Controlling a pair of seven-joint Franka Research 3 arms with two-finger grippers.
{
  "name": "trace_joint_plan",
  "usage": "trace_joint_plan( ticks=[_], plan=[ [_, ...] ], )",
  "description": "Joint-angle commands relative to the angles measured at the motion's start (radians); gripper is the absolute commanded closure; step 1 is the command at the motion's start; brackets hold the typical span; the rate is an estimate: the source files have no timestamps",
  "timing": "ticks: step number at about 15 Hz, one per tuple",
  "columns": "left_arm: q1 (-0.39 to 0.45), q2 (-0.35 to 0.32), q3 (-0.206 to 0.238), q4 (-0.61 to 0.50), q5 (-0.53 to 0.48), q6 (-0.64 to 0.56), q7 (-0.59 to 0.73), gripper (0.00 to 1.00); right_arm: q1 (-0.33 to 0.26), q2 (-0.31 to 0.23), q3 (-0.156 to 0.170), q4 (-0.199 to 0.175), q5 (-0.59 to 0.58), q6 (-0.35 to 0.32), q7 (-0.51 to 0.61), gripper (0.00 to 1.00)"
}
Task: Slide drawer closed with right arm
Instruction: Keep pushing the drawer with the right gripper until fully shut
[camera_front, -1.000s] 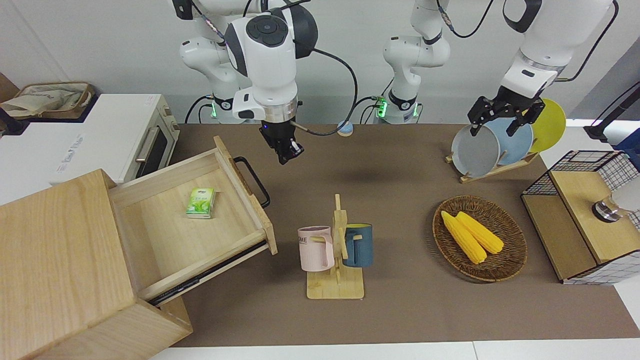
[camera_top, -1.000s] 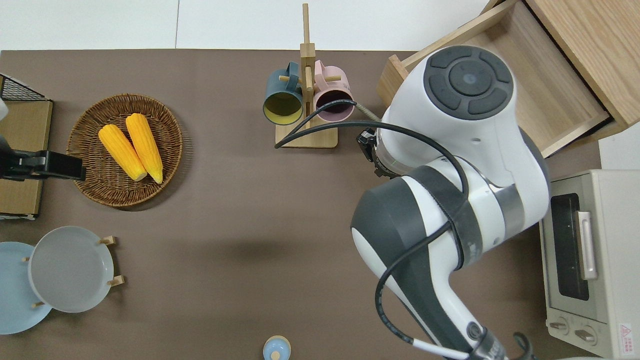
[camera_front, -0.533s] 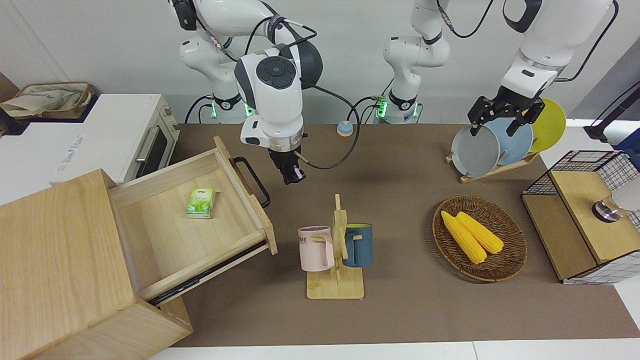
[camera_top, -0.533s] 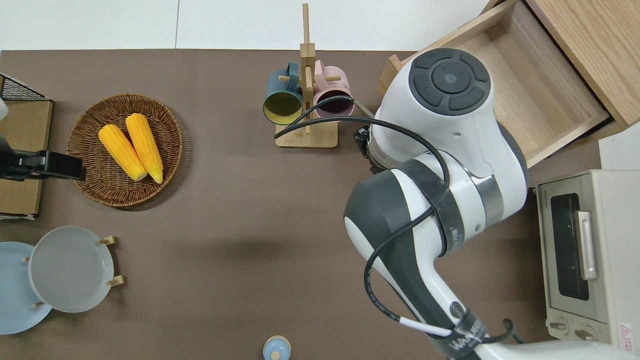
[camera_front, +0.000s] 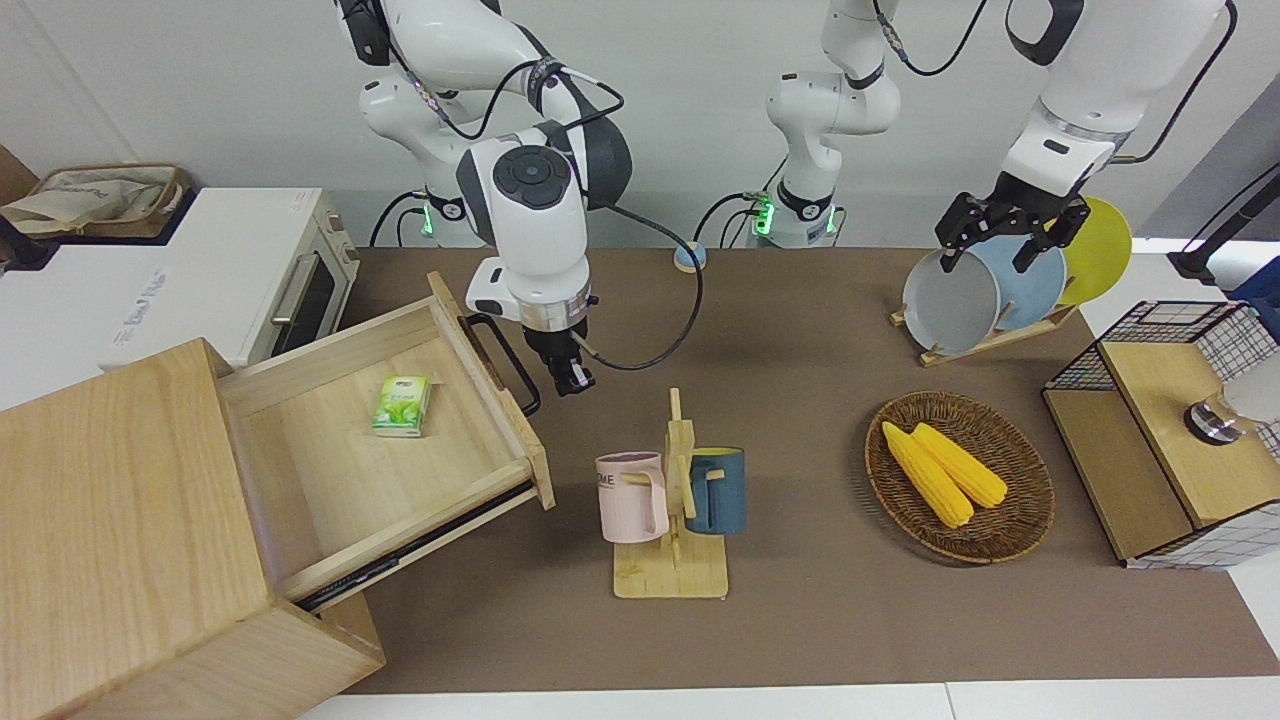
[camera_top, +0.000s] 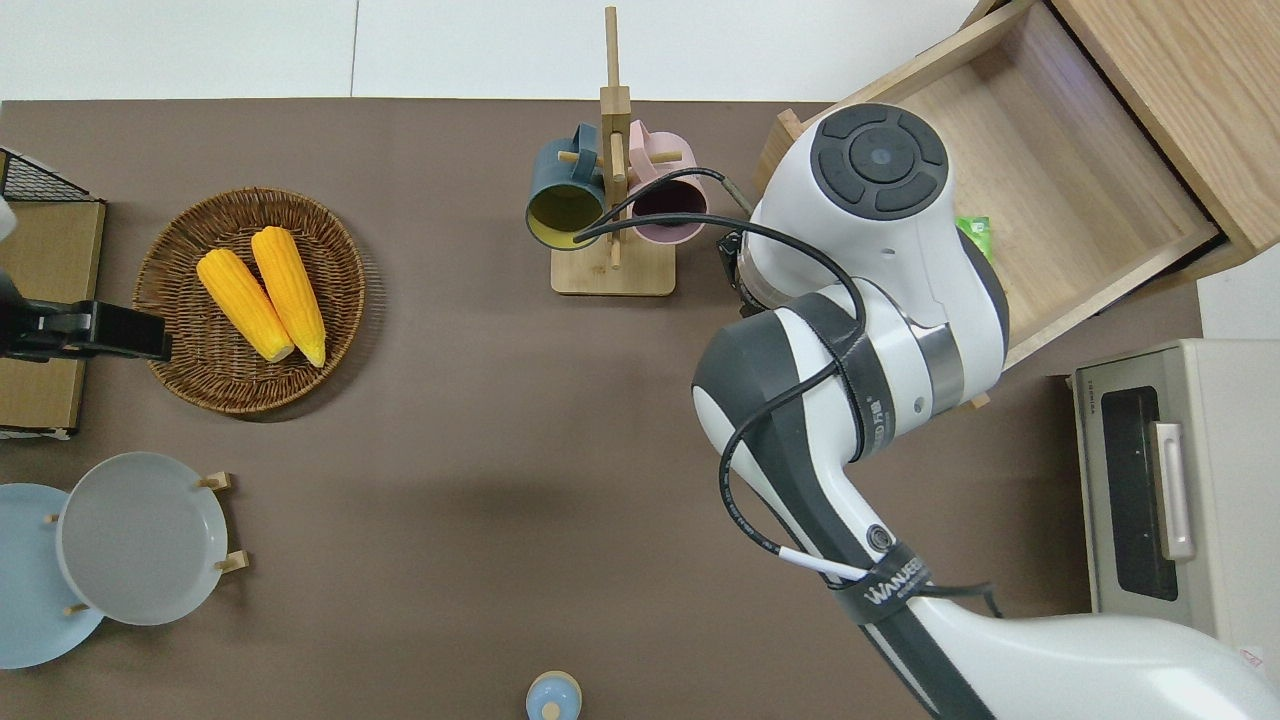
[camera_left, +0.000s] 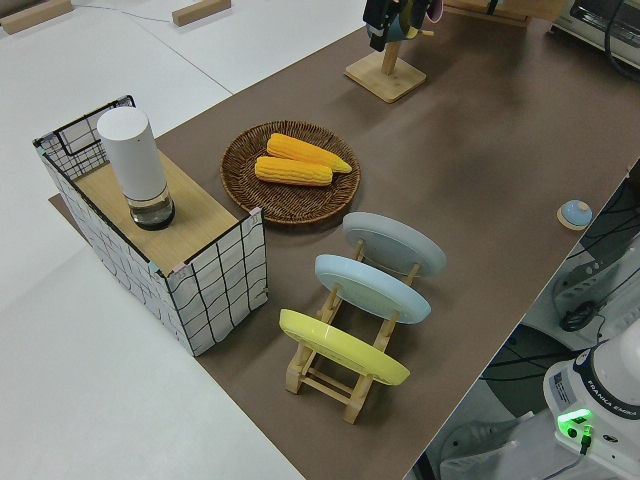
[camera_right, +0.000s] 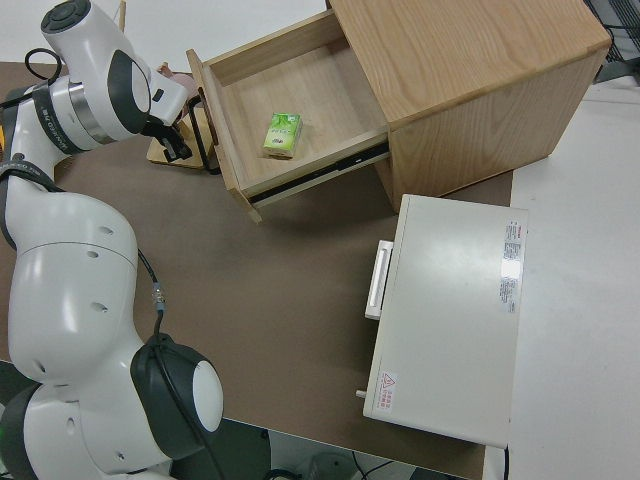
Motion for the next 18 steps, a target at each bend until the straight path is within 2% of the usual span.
trace_joint_plan(
  ticks=[1, 6, 13, 16, 18],
  plan=[
    [-0.017, 0.013, 0.017, 0.02, 0.012, 0.0, 0.007, 0.0, -0.031, 0.007, 0.01, -0.014, -0.009, 0.047, -0.005, 1.0],
    [-0.017, 0.013, 0.017, 0.02, 0.012, 0.0, 0.007, 0.0, -0.076, 0.012, 0.008, -0.013, -0.003, 0.073, -0.068, 1.0],
    [-0.017, 0.013, 0.017, 0.02, 0.012, 0.0, 0.007, 0.0, -0.152, 0.009, 0.005, -0.008, -0.011, 0.074, -0.141, 1.0],
    [-0.017, 0.013, 0.017, 0.02, 0.012, 0.0, 0.007, 0.0, -0.152, 0.009, -0.025, -0.005, -0.04, 0.088, -0.212, 1.0],
    [-0.017, 0.013, 0.017, 0.02, 0.012, 0.0, 0.007, 0.0, -0.175, 0.007, -0.036, -0.001, -0.032, 0.09, -0.282, 1.0]
  ],
)
